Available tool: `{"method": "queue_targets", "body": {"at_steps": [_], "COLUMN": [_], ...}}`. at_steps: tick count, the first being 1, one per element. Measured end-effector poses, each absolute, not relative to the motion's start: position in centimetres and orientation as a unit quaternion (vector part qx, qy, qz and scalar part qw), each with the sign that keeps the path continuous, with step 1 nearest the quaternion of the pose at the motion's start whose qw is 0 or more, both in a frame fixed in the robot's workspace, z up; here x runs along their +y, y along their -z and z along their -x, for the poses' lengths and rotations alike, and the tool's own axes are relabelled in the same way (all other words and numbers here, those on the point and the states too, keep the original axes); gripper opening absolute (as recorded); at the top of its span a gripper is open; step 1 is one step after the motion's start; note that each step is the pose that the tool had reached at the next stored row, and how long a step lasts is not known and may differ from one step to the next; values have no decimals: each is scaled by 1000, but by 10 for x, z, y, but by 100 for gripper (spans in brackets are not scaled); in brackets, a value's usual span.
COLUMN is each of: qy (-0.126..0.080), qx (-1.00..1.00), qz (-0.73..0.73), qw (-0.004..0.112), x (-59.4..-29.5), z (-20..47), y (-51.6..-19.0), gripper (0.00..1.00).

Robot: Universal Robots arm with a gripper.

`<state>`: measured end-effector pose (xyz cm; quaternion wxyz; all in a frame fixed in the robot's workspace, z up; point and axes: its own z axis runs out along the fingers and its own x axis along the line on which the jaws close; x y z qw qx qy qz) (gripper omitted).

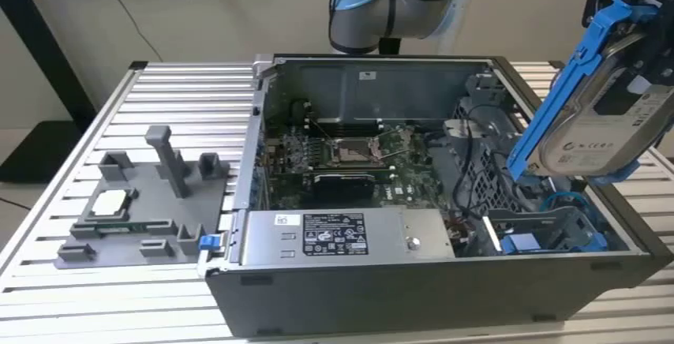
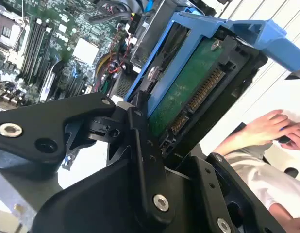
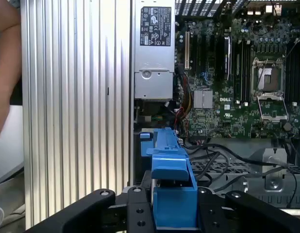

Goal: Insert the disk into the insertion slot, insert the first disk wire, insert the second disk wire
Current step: 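Insert the disk into the insertion slot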

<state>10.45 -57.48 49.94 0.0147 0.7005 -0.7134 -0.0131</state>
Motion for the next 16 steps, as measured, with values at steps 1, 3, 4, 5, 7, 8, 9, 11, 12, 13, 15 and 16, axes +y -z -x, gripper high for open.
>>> {"method": "queue_targets", "body": {"at_steps": [1,3,4,5,7,8,9,11,12,13,15,16], "qy": [13,13,13,13,13,13,13,13,13,13,13,13], "qx": [-713,-713,-713,-713,-713,-713,-713,-713,-713,-713,-713,-713], "qz": [-701,-701,-700,-701,-701,-701,-701,-701,-701,-701,-700,-701], "qw": [15,15,15,15,15,15,15,15,15,15,15,15], "x": [-575,-575,-575,-575,-575,-575,-575,-575,-575,-575,-575,-575], "z": [-104,-104,-104,-105,-105,-105,-105,-105,-105,-105,-105,-105], "y": [-499,-499,-498,-497,-495,-494,-493,-491,-490,-489,-489,-489], "gripper": [0,0,0,0,0,0,0,0,0,0,0,0]}}
